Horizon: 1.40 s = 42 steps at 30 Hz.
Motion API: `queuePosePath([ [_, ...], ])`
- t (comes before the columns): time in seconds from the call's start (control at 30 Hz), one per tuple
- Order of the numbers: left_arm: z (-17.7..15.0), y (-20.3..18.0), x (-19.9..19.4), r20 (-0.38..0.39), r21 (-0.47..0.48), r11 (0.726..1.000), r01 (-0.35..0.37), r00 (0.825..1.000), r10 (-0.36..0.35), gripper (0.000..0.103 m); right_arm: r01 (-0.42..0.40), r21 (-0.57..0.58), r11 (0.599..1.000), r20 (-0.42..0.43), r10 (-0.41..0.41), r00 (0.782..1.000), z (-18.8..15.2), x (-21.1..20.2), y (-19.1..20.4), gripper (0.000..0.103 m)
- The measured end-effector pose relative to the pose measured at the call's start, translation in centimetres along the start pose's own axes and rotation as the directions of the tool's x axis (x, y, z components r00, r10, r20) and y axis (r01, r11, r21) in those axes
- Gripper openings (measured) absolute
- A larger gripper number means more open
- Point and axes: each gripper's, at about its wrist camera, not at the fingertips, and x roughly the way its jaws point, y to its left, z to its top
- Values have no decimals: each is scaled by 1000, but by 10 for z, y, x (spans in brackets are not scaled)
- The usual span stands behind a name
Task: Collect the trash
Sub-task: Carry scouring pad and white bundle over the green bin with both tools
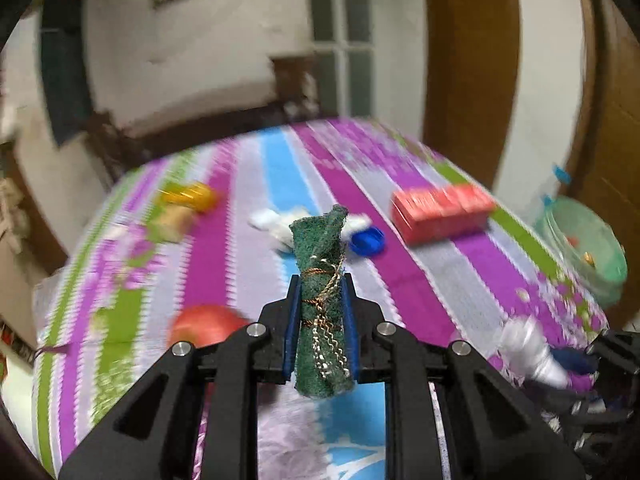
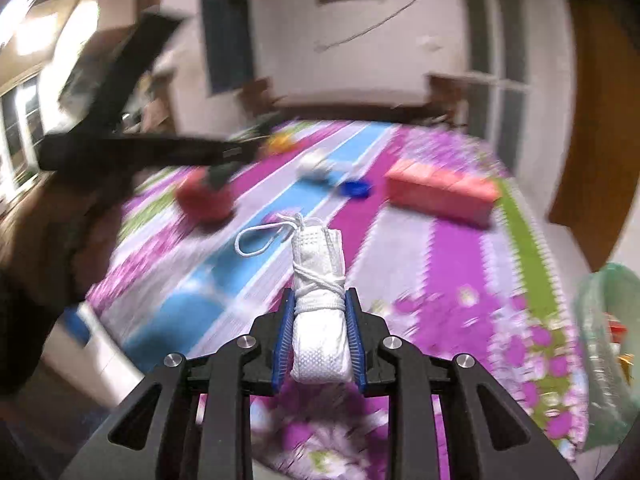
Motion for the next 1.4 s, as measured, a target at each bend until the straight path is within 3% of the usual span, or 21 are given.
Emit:
queuePosePath([
  [0.2, -11, -2, -50, 158, -77, 989, -125, 978, 136, 18, 131, 33, 991, 130, -134, 982, 31, -8, 21, 26],
  [0.43, -11, -10, -77, 238, -115, 982, -149, 956, 173, 18, 176, 3, 984, 191, -173, 966, 56, -17, 48, 26],
  [0.7, -17, -11, -91, 250, -123, 985, -117, 957, 145, 18, 162, 5, 987, 194, -160, 968, 75, -29, 56, 26],
  [1.03, -10, -14, -82, 258, -105, 991, -81, 960, 106, 18, 178, 18, 984, 200, -178, 964, 80, -45, 42, 26],
  [1.23, 9, -43, -73, 270, -71, 997, -33, 962, 51, 18, 226, 45, 973, 203, -231, 952, 89, -66, 19, 26],
  [1.4, 29, -91, -60, 268, -9, 999, 34, 963, -30, 18, 300, 84, 950, 190, -311, 931, 93, -93, -25, 26],
])
